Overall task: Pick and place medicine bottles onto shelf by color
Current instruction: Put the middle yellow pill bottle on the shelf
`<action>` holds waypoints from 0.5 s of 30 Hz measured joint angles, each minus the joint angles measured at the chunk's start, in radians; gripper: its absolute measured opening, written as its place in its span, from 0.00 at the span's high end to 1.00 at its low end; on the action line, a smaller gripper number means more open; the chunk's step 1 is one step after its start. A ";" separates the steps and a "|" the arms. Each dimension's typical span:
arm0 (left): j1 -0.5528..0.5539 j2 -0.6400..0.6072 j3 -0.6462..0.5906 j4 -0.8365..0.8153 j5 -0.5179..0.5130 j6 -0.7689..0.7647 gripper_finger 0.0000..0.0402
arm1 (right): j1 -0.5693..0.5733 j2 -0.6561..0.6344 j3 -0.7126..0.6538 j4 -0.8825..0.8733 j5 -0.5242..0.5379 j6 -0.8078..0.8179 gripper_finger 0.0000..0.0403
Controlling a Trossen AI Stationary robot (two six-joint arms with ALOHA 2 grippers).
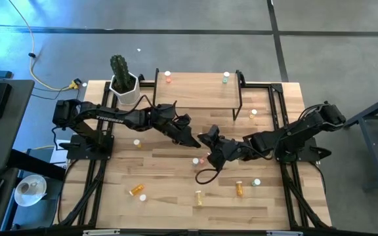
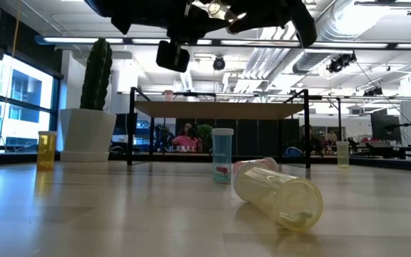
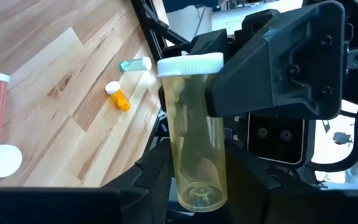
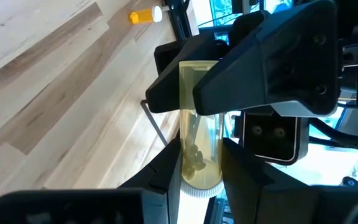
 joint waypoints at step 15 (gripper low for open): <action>0.000 0.000 -0.001 -0.003 -0.001 0.027 0.76 | 0.000 0.000 0.000 -0.003 0.002 -0.005 0.79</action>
